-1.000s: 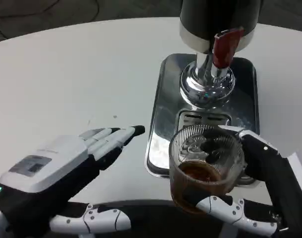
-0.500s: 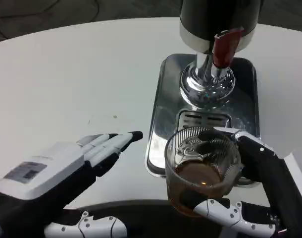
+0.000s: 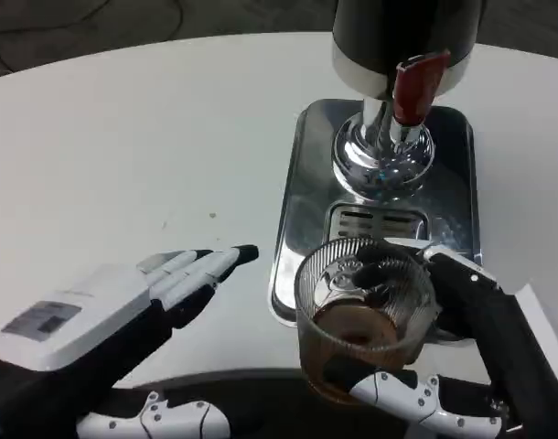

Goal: Grasp the cup under the faucet to collect the drink, then remove the cup.

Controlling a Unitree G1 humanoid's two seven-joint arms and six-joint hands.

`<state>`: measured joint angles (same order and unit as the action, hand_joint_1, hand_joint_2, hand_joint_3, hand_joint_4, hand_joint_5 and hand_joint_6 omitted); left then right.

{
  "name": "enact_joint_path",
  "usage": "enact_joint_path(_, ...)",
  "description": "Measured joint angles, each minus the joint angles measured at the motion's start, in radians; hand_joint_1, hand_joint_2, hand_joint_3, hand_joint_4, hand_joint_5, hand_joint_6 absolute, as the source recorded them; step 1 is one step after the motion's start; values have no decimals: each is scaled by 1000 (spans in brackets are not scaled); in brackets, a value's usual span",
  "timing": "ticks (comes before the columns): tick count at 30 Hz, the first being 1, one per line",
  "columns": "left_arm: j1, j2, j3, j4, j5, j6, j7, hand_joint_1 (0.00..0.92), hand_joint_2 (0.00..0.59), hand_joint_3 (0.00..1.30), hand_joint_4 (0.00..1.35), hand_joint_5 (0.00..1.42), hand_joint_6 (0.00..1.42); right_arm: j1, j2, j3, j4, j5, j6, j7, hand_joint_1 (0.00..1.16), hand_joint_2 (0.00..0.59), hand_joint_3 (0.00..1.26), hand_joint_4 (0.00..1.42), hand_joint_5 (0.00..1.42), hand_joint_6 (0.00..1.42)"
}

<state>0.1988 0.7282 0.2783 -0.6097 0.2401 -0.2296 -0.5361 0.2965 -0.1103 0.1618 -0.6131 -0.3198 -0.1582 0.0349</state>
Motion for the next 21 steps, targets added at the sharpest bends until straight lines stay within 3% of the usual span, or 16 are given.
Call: enact_joint_path(21,24,0,17,-7,-16,0,-9,0,98,0,0,0,0,2,-12,3,-7,0,0,0,796,234,885,960,1103,980)
